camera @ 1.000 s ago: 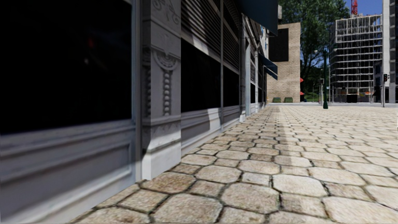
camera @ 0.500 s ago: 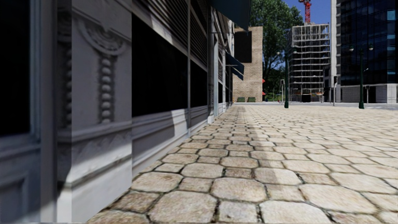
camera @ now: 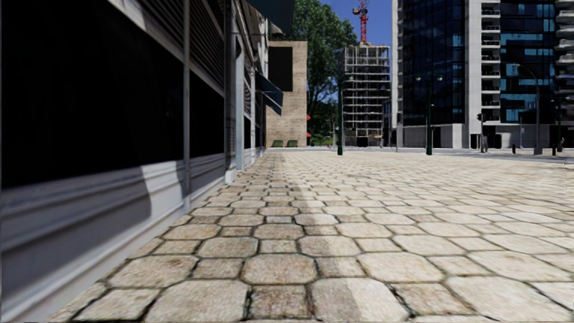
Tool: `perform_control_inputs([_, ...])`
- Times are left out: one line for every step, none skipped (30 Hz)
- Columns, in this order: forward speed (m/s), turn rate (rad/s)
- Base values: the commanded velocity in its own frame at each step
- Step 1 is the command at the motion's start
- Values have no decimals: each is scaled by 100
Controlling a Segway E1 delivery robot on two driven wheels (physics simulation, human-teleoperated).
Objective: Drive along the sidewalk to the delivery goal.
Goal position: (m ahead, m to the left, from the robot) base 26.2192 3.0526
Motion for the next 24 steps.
perform_control_inputs([181, -68])
perform_control_inputs([181, -68])
perform_control_inputs([183, -68])
perform_control_inputs([183, -68])
perform_control_inputs([183, -68])
perform_control_inputs([183, -68])
perform_control_inputs([185, -59])
perform_control_inputs([200, -37])
perform_control_inputs([200, -29])
perform_control_inputs([200, -26])
perform_control_inputs([200, -26])
perform_control_inputs([200, -23])
perform_control_inputs([200, -18])
perform_control_inputs([200, -9])
perform_control_inputs([200, -9])
perform_control_inputs([200, 0])
perform_control_inputs([200, 0])
perform_control_inputs([200, 0])
perform_control_inputs([200, 0])
perform_control_inputs([200, 0])
perform_control_inputs([200, 0])
perform_control_inputs([200, 0])
perform_control_inputs([200, 0])
perform_control_inputs([200, 0])
